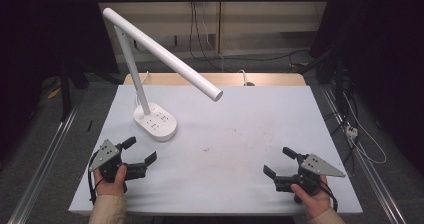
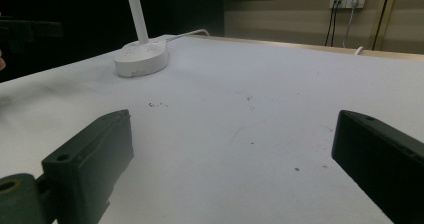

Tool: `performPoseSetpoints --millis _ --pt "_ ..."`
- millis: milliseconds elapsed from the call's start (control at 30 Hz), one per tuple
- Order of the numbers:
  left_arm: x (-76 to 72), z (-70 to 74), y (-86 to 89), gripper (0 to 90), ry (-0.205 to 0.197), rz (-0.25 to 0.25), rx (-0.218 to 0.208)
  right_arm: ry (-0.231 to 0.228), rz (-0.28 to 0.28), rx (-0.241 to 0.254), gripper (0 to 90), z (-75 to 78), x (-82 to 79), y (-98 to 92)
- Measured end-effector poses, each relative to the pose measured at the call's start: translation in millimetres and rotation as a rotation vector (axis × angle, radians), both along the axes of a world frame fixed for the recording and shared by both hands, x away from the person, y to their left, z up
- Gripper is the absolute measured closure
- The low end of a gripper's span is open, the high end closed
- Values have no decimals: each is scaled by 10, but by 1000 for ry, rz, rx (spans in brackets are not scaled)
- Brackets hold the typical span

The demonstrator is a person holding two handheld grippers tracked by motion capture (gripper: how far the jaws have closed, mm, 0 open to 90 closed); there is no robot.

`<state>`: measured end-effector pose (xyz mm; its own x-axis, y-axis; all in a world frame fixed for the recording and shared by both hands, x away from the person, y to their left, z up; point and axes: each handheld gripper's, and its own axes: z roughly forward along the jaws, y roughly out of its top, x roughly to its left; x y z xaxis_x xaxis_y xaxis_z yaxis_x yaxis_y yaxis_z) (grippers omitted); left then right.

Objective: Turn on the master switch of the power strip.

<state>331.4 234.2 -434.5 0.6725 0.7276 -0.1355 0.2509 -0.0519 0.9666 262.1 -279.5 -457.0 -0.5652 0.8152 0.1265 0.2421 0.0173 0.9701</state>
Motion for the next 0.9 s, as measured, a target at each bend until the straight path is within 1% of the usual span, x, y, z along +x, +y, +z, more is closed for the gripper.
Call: performPoseSetpoints --millis 133,233,400,467,533,600,667,700,767,900 --pt "14 6 2 38 -2 3 3 -5 0 -3 26 7 -2 -4" --pt "31 11 -1 37 3 10 -1 -1 -2 -1 26 8 -5 -1" --pt "91 21 -27 35 6 18 6 1 0 -6 26 9 -9 -14" --pt "116 24 -34 35 6 27 -3 -2 -3 0 26 20 -15 -11" --pt "142 30 -30 34 -3 37 7 -2 -3 -2 26 23 -17 -11" --pt "170 25 -36 33 8 46 -13 -1 -2 2 26 23 -17 -10" --pt "194 23 -38 33 10 45 -1 -2 1 -5 27 20 -15 -11" --pt "217 26 -46 32 10 53 2 -3 3 -8 27 20 -15 -8" --pt "242 34 -48 32 11 58 -5 -3 6 -7 27 21 -18 -3" --pt "276 43 -49 33 11 62 -6 -6 4 -14 28 27 -21 -8"
